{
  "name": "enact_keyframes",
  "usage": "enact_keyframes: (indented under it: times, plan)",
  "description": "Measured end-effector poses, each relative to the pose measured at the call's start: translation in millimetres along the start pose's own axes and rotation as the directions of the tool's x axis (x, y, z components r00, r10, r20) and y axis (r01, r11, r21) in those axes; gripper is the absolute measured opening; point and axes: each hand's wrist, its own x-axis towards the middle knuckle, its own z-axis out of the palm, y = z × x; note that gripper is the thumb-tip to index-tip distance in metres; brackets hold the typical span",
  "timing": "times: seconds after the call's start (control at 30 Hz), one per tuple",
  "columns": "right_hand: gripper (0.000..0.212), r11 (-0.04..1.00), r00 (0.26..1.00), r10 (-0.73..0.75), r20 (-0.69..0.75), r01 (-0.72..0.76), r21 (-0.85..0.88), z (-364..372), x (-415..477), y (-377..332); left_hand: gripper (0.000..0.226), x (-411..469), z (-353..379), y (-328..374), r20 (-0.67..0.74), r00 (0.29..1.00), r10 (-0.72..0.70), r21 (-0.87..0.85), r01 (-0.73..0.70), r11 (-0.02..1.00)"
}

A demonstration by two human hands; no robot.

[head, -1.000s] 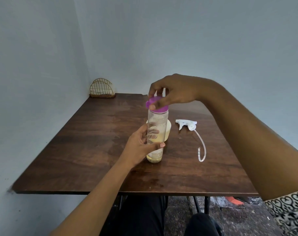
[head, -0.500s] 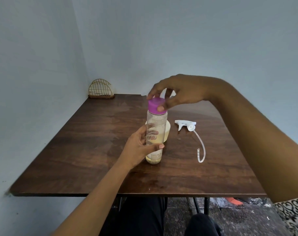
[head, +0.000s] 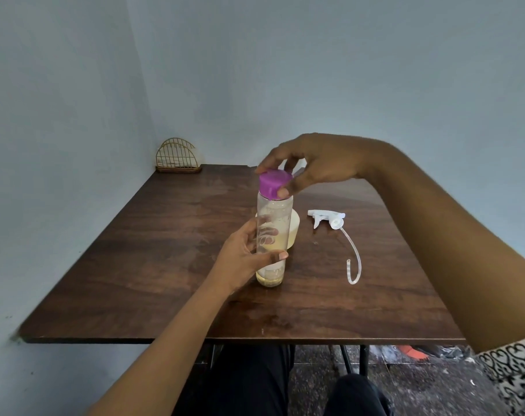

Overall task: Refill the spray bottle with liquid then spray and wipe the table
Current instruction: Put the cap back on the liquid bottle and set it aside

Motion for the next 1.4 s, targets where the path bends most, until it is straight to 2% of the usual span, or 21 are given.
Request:
enact_keyframes:
  times: [0.07, 0.13, 0.57, 0.7, 0.8, 0.87, 0.93, 0.97, 1.03, 1.1, 1.17, 1.23, 1.33, 1.4]
  plan:
    - [0.039, 0.999, 0.992, 0.004, -0.124, -0.008, -0.034, 7.9, 7.3, -0.5, 0.072, -0.5, -0.2, -1.5, -0.006, 1.0, -0.001, -0.008, 0.001, 1.0]
    - [0.037, 0.997, 0.982, -0.013, -0.187, -0.003, -0.084, 14.1, 11.5, -2.0, 0.073, -0.7, -0.5, -2.6, -0.012, 1.0, 0.0, -0.011, 0.0, 1.0]
    - [0.041, 0.994, 0.91, 0.045, -0.412, -0.082, -0.072, 33.9, 6.0, -7.6, 0.068, -4.5, 4.3, -6.6, -0.103, 0.991, 0.085, 0.077, -0.078, 0.994]
    - [0.047, 0.991, 0.895, 0.102, -0.435, -0.127, -0.028, 38.5, 2.4, -8.2, 0.072, -4.4, 1.9, -4.0, -0.043, 0.997, 0.058, 0.084, -0.054, 0.995]
    - [0.055, 0.983, 0.901, 0.115, -0.419, -0.163, -0.082, 46.1, 0.5, -10.4, 0.067, -5.5, -2.2, -0.9, 0.039, 0.999, 0.001, 0.015, -0.001, 1.0]
    - [0.074, 0.989, 0.915, 0.146, -0.377, -0.147, 0.026, 59.9, -3.5, -10.5, 0.06, -6.9, -4.4, 0.7, 0.089, 0.996, -0.019, -0.022, 0.021, 1.0]
    - [0.096, 0.949, 0.912, 0.22, -0.346, -0.119, 0.291, 79.1, -12.2, -7.9, 0.059, -7.9, -6.7, -2.7, 0.116, 0.993, -0.031, -0.019, 0.033, 0.999]
    - [0.101, 0.911, 0.903, 0.253, -0.347, -0.101, 0.401, 89.6, -17.0, -4.8, 0.061, -8.5, -8.8, -5.4, 0.121, 0.992, -0.041, 0.004, 0.041, 0.999]
    - [0.094, 0.846, 0.888, 0.307, -0.343, -0.09, 0.526, 112.8, -22.9, 4.8, 0.069, -10.7, -17.0, -10.5, 0.14, 0.988, -0.061, 0.09, 0.049, 0.995]
    - [0.086, 0.793, 0.893, 0.356, -0.276, -0.133, 0.595, 137.4, -23.9, 9.6, 0.073, -12.1, -30.3, -10.6, 0.141, 0.986, -0.092, 0.267, 0.051, 0.962]
    - [0.081, 0.752, 0.891, 0.399, -0.216, -0.184, 0.633, 159.5, -19.5, 12.3, 0.072, -10.4, -52.5, -9.8, 0.069, 0.991, -0.116, 0.432, 0.075, 0.899]
    - [0.072, 0.728, 0.871, 0.436, -0.226, -0.193, 0.658, 172.7, -14.5, 12.8, 0.064, -6.4, -79.4, -9.7, -0.082, 0.992, -0.092, 0.546, 0.122, 0.829]
    - [0.061, 0.71, 0.845, 0.469, -0.259, -0.185, 0.68, 176.5, 0.3, 9.3, 0.053, 11.9, -123.3, -21.0, -0.294, 0.954, -0.053, 0.674, 0.246, 0.696]
    - [0.055, 0.717, 0.844, 0.457, -0.28, -0.163, 0.678, 174.4, 16.1, 1.6, 0.051, 31.6, -147.3, -31.2, -0.366, 0.929, -0.048, 0.738, 0.322, 0.592]
